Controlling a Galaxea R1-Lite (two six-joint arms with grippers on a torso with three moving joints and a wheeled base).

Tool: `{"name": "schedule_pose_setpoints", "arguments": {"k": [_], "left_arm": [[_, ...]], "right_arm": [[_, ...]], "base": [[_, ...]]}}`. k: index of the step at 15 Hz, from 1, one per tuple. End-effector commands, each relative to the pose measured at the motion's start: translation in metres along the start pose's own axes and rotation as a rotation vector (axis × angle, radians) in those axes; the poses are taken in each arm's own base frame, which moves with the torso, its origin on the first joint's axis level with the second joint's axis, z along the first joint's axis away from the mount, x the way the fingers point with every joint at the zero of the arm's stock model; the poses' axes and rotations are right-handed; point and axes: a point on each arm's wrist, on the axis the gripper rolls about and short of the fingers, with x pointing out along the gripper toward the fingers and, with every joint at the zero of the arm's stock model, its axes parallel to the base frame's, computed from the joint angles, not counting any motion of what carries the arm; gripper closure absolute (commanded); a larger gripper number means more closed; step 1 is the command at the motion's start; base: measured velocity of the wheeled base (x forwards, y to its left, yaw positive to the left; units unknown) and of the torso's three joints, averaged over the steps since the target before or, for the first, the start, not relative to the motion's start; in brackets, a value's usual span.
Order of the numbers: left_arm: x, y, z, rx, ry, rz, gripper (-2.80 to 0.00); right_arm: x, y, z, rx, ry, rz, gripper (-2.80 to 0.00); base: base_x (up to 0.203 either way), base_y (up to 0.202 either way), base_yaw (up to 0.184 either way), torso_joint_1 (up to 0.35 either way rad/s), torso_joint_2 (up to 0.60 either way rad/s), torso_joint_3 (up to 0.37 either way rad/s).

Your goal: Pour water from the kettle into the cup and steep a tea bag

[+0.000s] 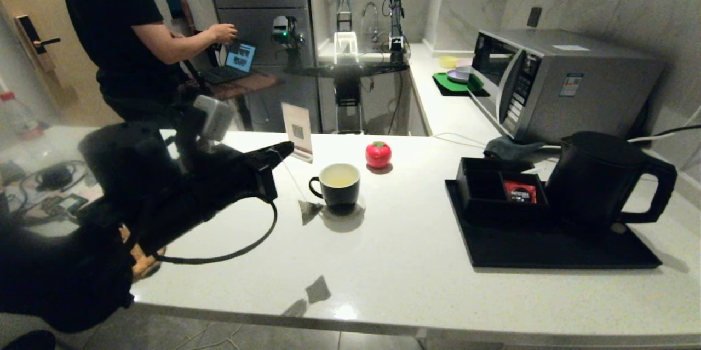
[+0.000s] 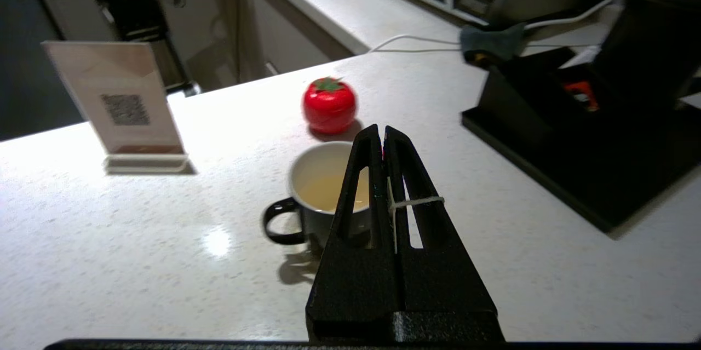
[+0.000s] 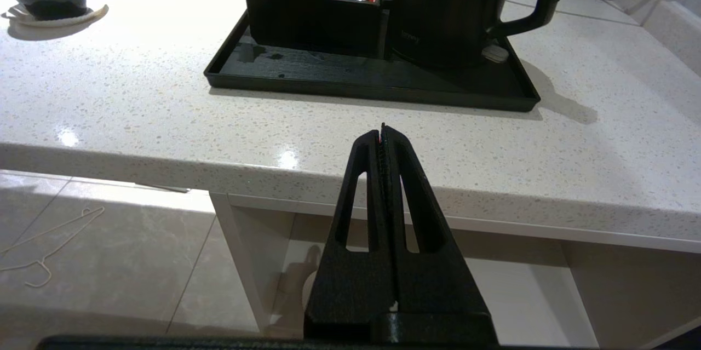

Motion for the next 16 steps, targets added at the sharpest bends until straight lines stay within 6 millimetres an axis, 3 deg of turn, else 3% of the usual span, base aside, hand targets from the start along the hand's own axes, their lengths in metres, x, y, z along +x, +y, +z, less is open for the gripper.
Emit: {"name": "schedule_pose_setpoints", "arguments": {"k": [1, 7, 16], "left_arm": [[0.007, 0.007, 0.001, -0.002, 0.006, 0.015, 0.0], [0.048, 0.02, 0.017, 0.003, -0.008, 0.017, 0.0], [0.094, 0.03, 0.001, 0.004, -0.012, 0.005, 0.0]], "right_arm": [[0.0, 0.0, 0.0, -0.001, 0.002, 0.0, 0.0], [0.0, 0.0, 0.0, -0.001, 0.001, 0.0, 0.0], [0.0, 0.0, 0.0, -0.001, 0.001, 0.0, 0.0]], "base": [[0.0, 0.0, 0.0, 0.0, 0.0, 0.0], [0.0, 0.0, 0.0, 0.0, 0.0, 0.0], [0.0, 0.0, 0.0, 0.0, 0.0, 0.0]]}}
